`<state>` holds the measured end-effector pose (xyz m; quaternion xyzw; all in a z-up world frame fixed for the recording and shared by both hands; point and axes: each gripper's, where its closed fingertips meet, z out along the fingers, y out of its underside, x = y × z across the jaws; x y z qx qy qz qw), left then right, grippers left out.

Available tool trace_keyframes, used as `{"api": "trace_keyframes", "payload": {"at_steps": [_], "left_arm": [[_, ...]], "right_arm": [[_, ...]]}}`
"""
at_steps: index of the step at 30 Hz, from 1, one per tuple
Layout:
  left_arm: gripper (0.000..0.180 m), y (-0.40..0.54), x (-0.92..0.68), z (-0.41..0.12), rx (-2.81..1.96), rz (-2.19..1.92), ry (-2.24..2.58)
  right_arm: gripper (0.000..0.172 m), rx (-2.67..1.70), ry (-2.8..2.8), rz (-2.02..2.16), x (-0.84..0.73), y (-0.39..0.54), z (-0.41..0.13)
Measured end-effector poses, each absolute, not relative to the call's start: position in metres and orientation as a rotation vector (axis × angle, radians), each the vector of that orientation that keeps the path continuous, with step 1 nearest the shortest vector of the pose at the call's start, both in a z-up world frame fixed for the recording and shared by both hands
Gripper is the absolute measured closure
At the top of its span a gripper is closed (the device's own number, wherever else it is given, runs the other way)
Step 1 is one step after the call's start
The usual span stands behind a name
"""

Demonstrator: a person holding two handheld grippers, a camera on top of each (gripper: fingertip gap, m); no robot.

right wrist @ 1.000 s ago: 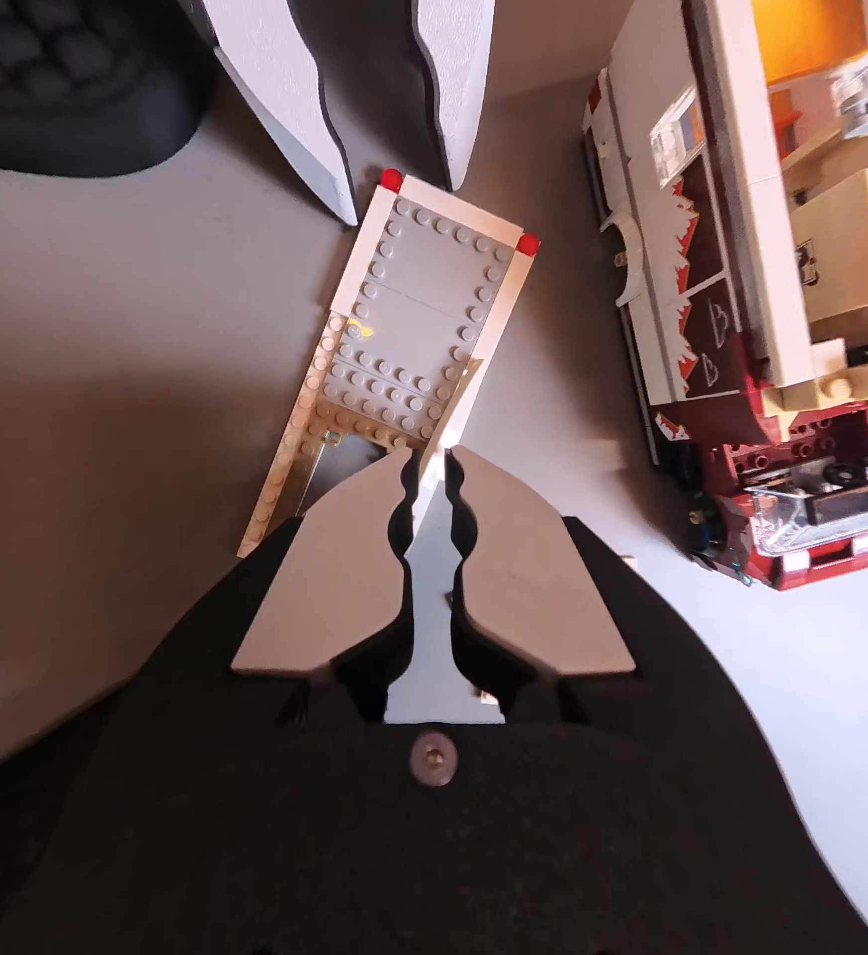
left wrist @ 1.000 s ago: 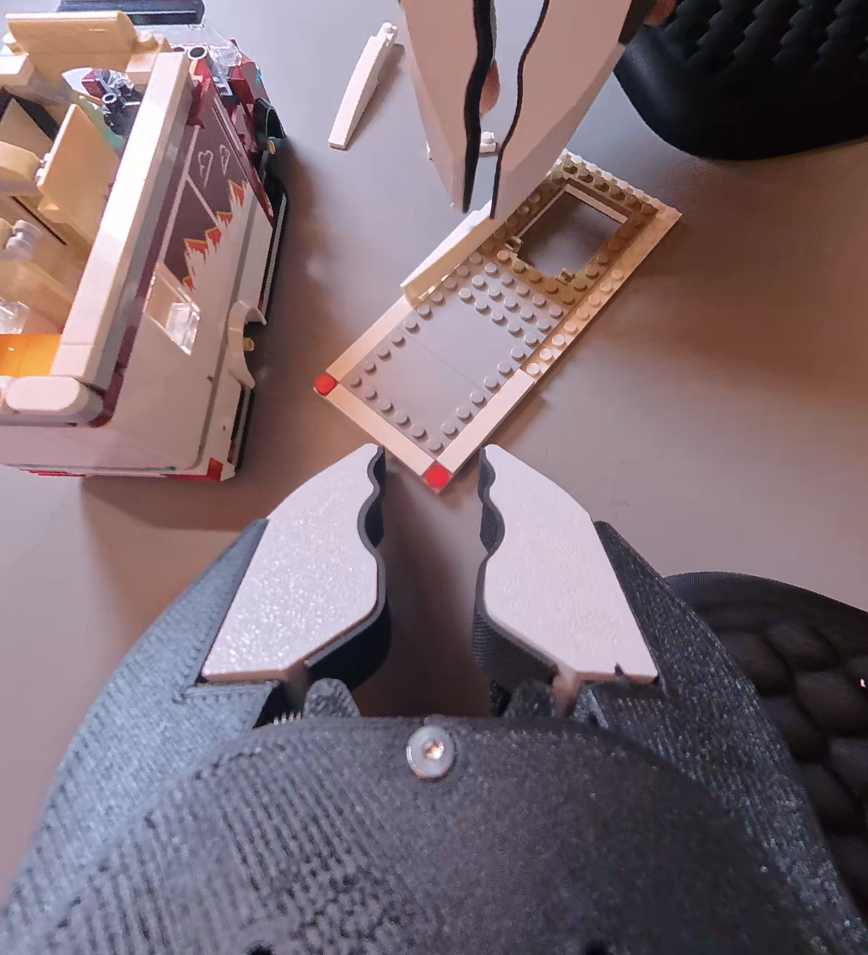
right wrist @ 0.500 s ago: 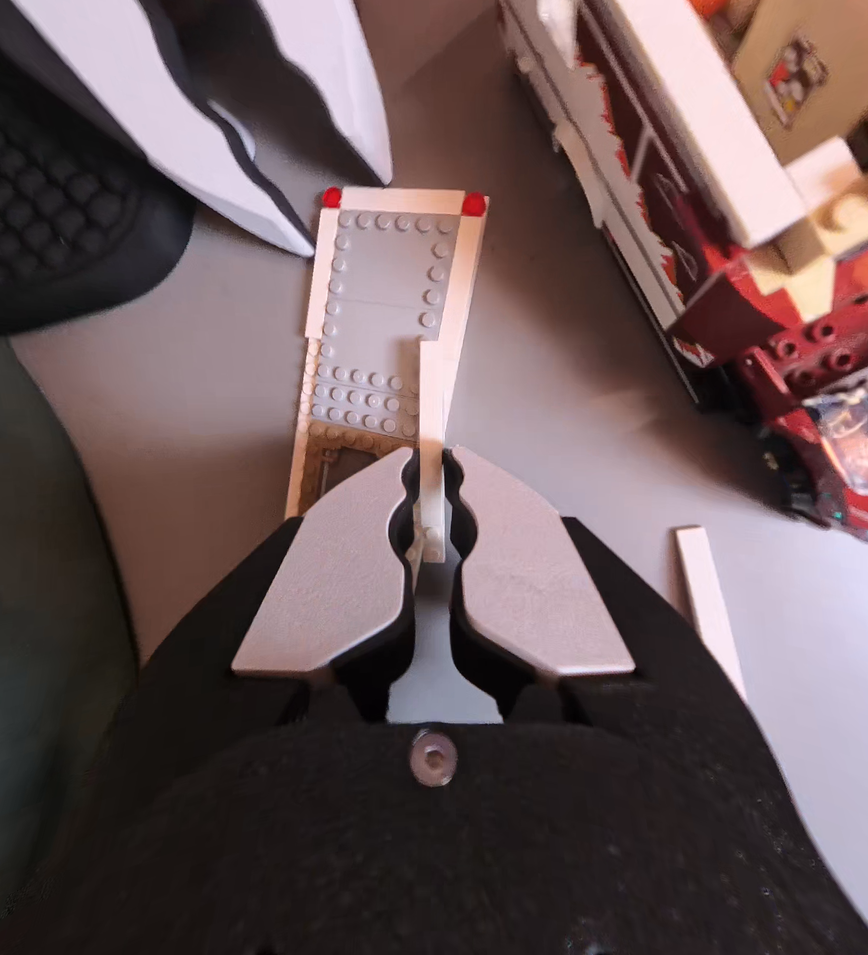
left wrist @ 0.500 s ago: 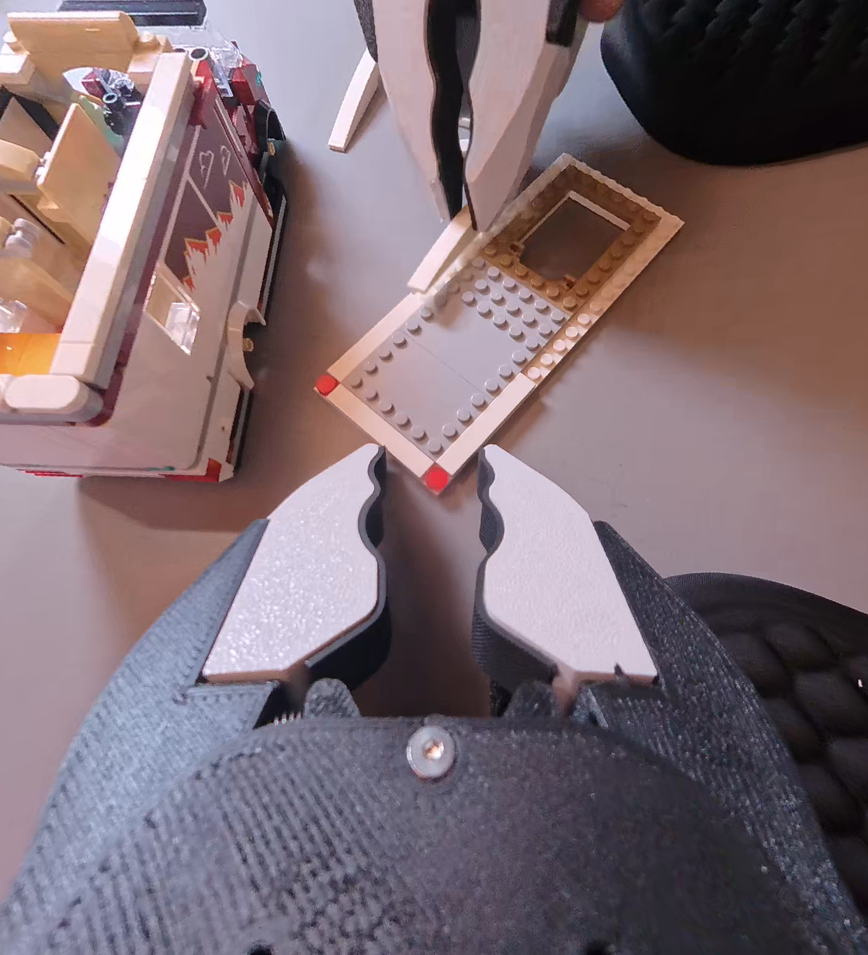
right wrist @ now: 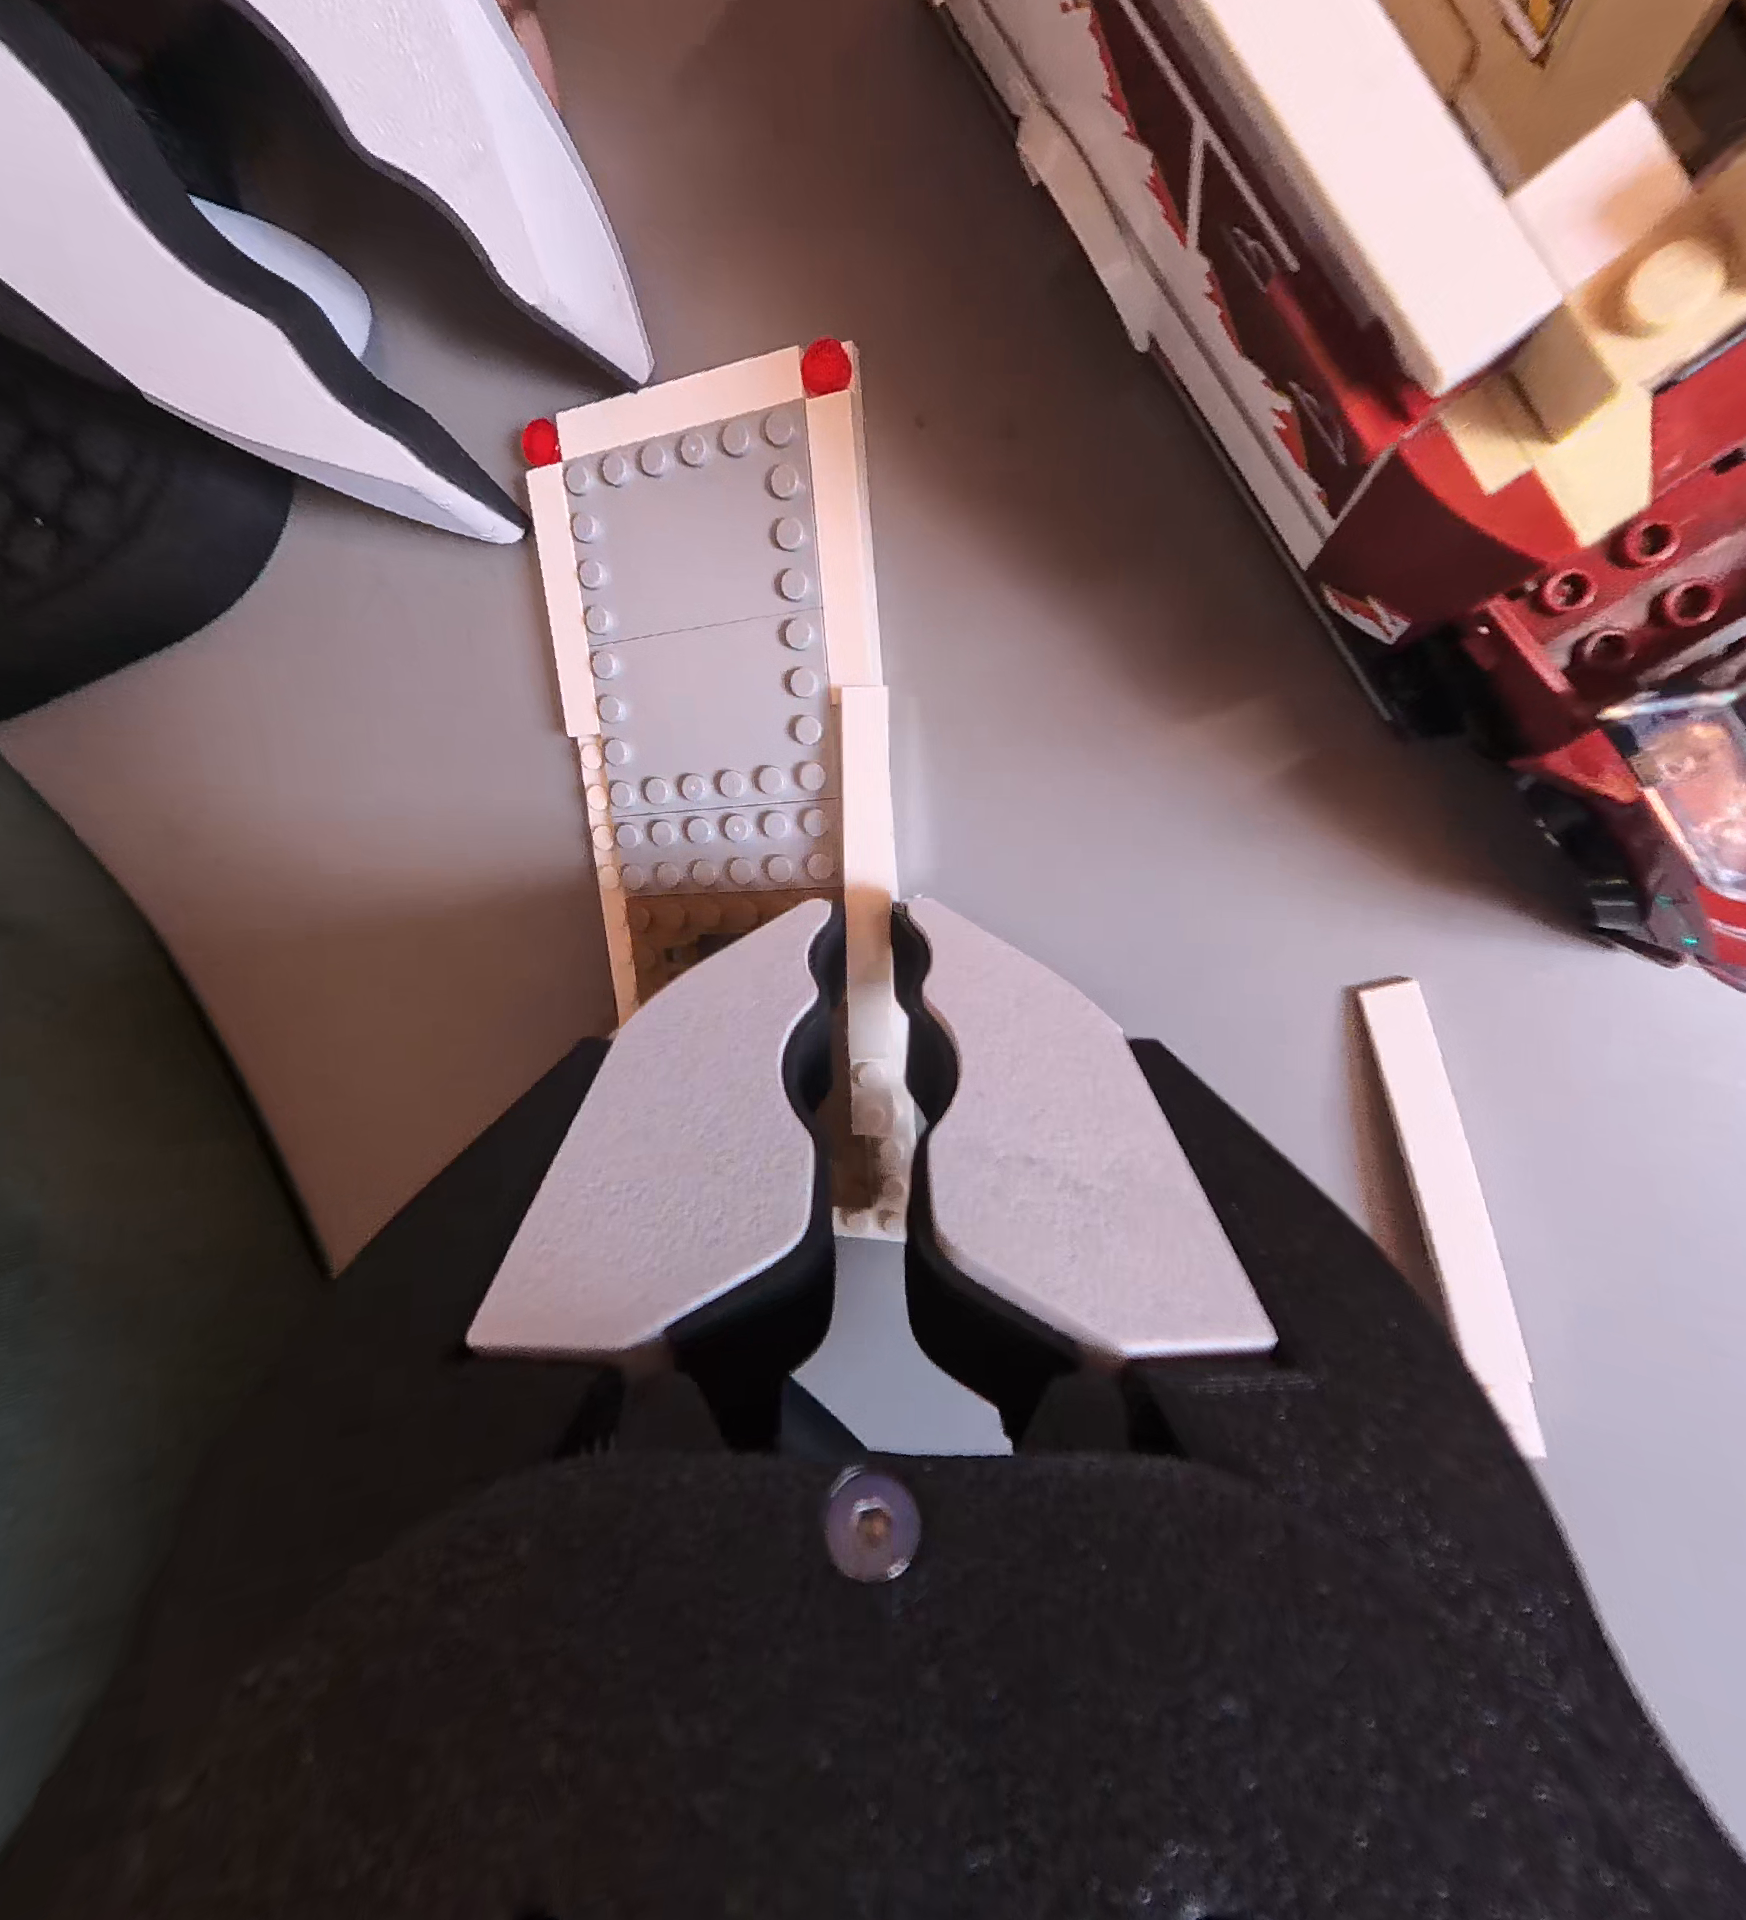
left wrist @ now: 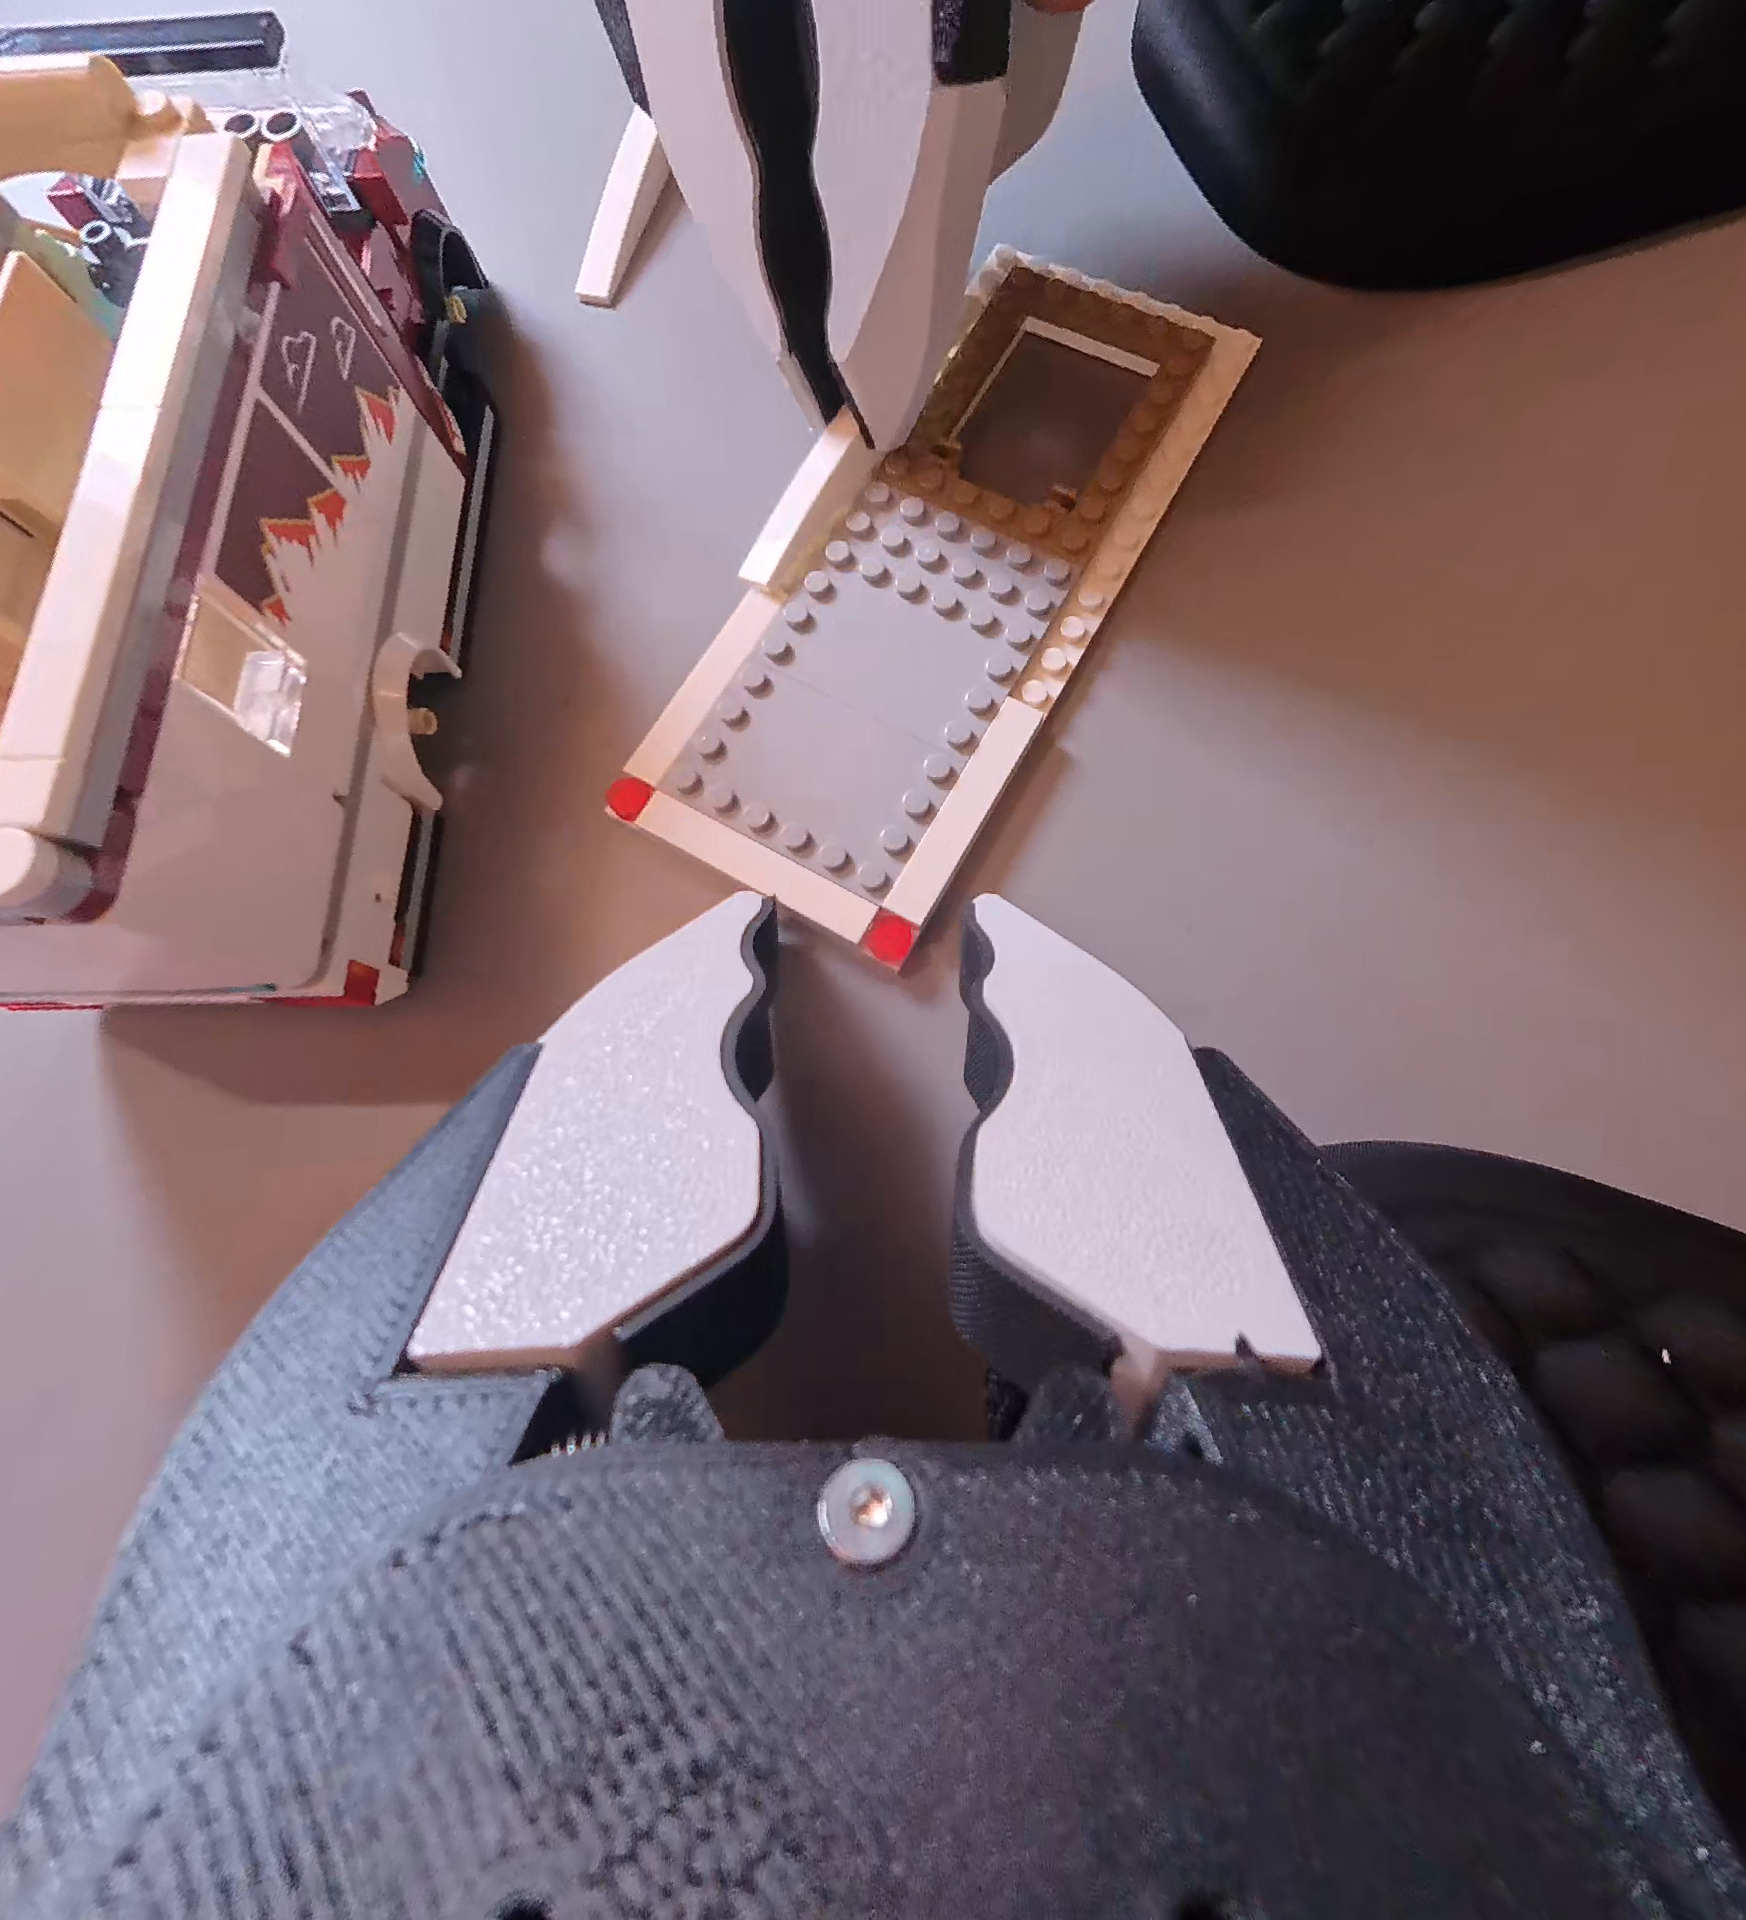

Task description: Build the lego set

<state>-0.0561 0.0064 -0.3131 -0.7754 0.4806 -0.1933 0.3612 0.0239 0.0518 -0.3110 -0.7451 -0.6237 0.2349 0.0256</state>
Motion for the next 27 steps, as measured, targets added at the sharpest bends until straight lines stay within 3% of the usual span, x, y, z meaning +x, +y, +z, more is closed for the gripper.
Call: {"api": "trace_keyframes", "payload": {"at_steps": [10,27], "left_arm": [[0.147,0.0064,-0.0561,-0.3136,-1.998,-0.498,1.239],[0.146,0.0054,-0.0567,-0.3145,-2.005,-0.514,1.239]], "right_arm": [[0.165,-2.227,-2.058,0.614,0.0269,0.0521,-0.3136],[0.154,-2.221,-2.042,0.817,0.0277,0.0457,-0.3054]]}}
